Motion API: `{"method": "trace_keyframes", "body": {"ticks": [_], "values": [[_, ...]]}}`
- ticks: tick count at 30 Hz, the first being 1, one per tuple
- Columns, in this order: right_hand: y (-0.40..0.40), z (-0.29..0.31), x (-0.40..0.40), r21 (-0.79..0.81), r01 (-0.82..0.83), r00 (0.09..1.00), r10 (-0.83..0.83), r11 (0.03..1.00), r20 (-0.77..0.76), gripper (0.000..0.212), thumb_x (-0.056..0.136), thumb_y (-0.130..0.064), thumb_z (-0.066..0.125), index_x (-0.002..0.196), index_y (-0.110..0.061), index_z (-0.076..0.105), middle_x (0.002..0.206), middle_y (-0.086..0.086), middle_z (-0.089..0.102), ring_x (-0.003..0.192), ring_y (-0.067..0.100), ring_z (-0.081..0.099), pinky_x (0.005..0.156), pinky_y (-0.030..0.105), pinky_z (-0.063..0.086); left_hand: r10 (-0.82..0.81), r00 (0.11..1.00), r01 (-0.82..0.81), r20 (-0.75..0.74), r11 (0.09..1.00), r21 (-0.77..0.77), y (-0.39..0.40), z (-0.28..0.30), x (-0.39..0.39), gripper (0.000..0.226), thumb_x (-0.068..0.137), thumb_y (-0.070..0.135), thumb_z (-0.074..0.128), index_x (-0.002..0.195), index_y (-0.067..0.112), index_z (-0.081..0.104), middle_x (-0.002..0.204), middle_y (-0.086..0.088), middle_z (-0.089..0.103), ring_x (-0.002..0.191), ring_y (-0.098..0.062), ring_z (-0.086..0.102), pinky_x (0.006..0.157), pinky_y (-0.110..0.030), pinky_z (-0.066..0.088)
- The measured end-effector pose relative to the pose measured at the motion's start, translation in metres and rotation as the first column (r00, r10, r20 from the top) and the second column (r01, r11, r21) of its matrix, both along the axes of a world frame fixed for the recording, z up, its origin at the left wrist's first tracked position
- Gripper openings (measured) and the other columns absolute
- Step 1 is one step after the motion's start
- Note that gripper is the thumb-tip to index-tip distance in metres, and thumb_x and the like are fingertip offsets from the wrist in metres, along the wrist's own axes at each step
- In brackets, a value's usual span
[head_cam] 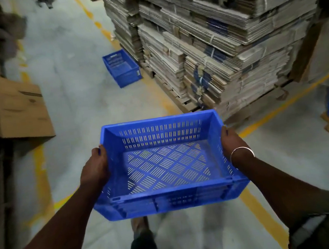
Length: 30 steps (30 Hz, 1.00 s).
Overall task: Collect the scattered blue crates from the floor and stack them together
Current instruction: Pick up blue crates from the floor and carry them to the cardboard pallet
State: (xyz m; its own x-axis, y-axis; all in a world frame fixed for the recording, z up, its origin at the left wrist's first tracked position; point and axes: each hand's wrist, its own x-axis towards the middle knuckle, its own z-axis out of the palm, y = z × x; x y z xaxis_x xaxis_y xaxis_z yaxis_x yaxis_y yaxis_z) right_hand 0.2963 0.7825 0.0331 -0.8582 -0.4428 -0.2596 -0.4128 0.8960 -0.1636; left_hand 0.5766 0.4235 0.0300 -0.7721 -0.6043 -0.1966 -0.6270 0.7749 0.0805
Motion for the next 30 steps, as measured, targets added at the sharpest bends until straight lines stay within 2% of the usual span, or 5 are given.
{"method": "trace_keyframes", "body": {"ticks": [3, 7, 13, 17, 30], "values": [[-0.087, -0.004, -0.016, -0.057, 0.070, 0.997, -0.068, 0.996, 0.027, 0.046, 0.104, -0.029, 0.021, 0.137, -0.002, 0.037, 0.132, 0.023, 0.047, 0.117, 0.041, 0.051, 0.093, 0.045, 0.043, 0.015, 1.000, -0.015, -0.019, 1.000, 0.012, -0.079, -0.010, -0.010, 0.071, 0.069, 0.005, 0.058, 0.135, 0.003, 0.032, 0.125, -0.019, 0.044, 0.077, -0.046, 0.061, 0.056, -0.045, 0.047], [-0.202, -0.009, -0.041, -0.089, 0.027, 1.000, -0.028, 0.996, -0.005, 0.046, 0.099, -0.020, 0.036, 0.141, 0.000, 0.031, 0.134, 0.026, 0.044, 0.116, 0.043, 0.052, 0.095, 0.047, 0.046, -0.003, 1.000, 0.003, -0.008, 1.000, 0.029, -0.199, -0.012, -0.034, 0.067, 0.069, 0.002, 0.053, 0.133, 0.002, 0.032, 0.133, -0.019, 0.040, 0.076, -0.050, 0.060, 0.054, -0.043, 0.037], [-0.345, 0.009, -0.071, 0.005, -0.105, 0.991, 0.105, 0.994, -0.085, 0.065, 0.092, -0.009, 0.048, 0.147, 0.005, 0.018, 0.144, 0.030, 0.033, 0.124, 0.046, 0.047, 0.098, 0.045, 0.042, -0.004, 0.997, 0.005, -0.074, 1.000, 0.017, -0.363, 0.006, -0.076, 0.076, 0.069, -0.001, 0.051, 0.141, 0.001, 0.030, 0.145, -0.023, 0.037, 0.086, -0.053, 0.061, 0.058, -0.044, 0.041], [-0.429, 0.019, -0.102, 0.062, -0.101, 0.989, 0.106, 0.993, -0.100, 0.065, 0.088, -0.003, 0.049, 0.146, 0.007, 0.022, 0.141, 0.030, 0.036, 0.112, 0.047, 0.056, 0.090, 0.045, 0.046, -0.047, 0.996, 0.048, -0.076, 0.999, 0.014, -0.451, 0.003, -0.112, 0.077, 0.066, 0.001, 0.052, 0.140, 0.002, 0.030, 0.141, -0.024, 0.041, 0.088, -0.052, 0.060, 0.062, -0.048, 0.049], [-0.701, -0.021, -0.273, 0.088, -0.079, 0.997, 0.081, 0.993, -0.019, 0.072, 0.081, -0.003, 0.055, 0.145, 0.004, 0.024, 0.138, 0.030, 0.036, 0.104, 0.050, 0.058, 0.084, 0.048, 0.049, -0.049, 0.994, 0.051, -0.103, 0.998, 0.021, -0.716, -0.015, -0.276, 0.067, 0.069, 0.004, 0.056, 0.132, 0.001, 0.034, 0.132, -0.023, 0.044, 0.087, -0.052, 0.058, 0.059, -0.042, 0.041]]}}
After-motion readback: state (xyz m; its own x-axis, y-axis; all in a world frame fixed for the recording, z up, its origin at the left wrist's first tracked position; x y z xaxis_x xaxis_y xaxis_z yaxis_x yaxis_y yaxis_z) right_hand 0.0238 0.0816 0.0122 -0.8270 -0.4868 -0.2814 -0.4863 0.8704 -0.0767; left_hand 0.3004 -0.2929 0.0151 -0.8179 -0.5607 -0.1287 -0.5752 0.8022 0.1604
